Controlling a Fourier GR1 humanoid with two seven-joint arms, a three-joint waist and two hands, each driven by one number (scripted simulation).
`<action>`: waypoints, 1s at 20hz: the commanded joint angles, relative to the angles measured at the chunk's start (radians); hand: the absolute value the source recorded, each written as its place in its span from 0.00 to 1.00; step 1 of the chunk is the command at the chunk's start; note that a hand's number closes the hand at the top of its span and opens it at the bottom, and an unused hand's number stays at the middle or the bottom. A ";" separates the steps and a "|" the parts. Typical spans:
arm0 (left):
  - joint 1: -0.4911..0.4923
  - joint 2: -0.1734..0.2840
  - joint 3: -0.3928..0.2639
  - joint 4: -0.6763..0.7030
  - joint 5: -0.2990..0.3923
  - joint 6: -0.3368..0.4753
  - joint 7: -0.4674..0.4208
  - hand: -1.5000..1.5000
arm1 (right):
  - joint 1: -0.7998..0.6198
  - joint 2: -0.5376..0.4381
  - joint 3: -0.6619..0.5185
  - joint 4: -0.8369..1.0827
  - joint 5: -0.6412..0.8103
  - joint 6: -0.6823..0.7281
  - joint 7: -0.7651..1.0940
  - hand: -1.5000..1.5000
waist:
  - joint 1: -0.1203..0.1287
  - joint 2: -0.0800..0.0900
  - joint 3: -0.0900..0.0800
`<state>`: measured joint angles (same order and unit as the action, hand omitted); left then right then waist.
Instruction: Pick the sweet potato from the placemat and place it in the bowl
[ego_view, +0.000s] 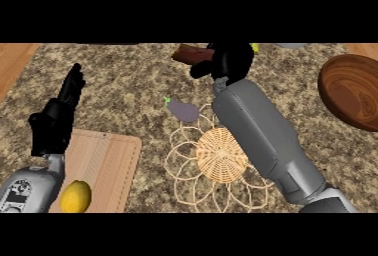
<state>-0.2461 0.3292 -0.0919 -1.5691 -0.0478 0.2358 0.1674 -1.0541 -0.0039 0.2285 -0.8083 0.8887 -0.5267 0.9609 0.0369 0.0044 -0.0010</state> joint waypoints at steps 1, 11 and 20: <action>0.062 0.000 0.022 0.021 0.005 -0.006 -0.065 0.50 | -0.028 -0.010 -0.008 0.030 0.120 -0.088 0.151 1.00 | -0.027 -0.005 0.000; 0.027 -0.009 0.021 -0.039 -0.032 0.008 0.007 0.50 | 0.080 -0.208 -0.197 0.030 0.074 -0.232 -0.042 1.00 | -0.026 0.000 0.002; 0.019 0.012 0.064 -0.075 -0.006 -0.037 0.071 0.50 | 0.230 -0.386 -0.296 -0.014 0.013 -0.257 -0.233 1.00 | -0.030 -0.004 0.002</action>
<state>-0.2265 0.3180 -0.0472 -1.5863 -0.0673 0.2203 0.1770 -0.8778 -0.3146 -0.0313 -0.8335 0.9083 -0.7494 0.7868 0.0029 0.0017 0.0005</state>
